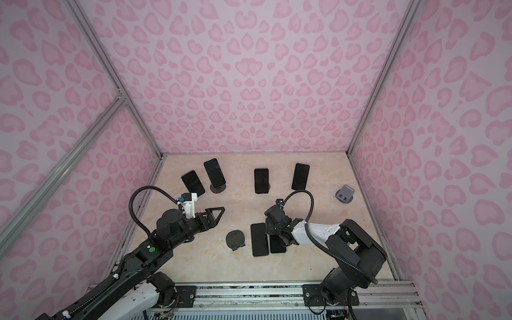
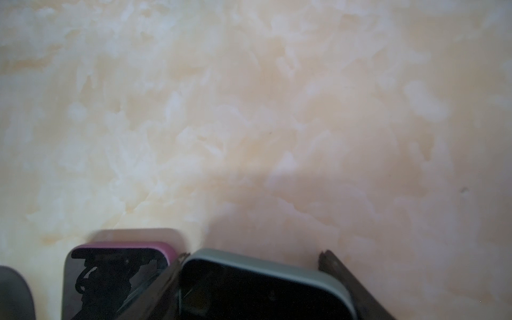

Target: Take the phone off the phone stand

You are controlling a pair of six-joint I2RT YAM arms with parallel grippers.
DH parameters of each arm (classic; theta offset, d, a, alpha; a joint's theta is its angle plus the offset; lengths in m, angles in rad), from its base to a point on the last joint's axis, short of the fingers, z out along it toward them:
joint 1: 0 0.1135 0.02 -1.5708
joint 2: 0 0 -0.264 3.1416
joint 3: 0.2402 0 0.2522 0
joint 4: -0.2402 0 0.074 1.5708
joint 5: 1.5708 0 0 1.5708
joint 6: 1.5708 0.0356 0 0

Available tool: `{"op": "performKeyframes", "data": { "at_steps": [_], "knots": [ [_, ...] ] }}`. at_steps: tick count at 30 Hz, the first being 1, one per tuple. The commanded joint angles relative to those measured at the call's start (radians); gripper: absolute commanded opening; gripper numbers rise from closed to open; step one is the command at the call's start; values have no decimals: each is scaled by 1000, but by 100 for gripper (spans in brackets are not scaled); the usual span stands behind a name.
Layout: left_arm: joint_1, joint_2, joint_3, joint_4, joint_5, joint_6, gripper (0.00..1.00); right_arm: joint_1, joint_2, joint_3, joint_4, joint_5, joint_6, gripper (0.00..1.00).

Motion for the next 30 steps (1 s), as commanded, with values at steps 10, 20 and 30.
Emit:
{"op": "performKeyframes", "data": {
  "at_steps": [10, 20, 30],
  "knots": [
    [0, -5, -10, 4, -18, -19, 97, 3, 28, -8, -112, -81, 8, 77],
    [0, -2, -9, 4, -17, -17, 97, 3, 20, -25, -107, -93, 9, 77],
    [0, 30, -16, 13, -9, -36, 96, 2, 10, -36, -94, -100, -5, 80]
  ]
}}
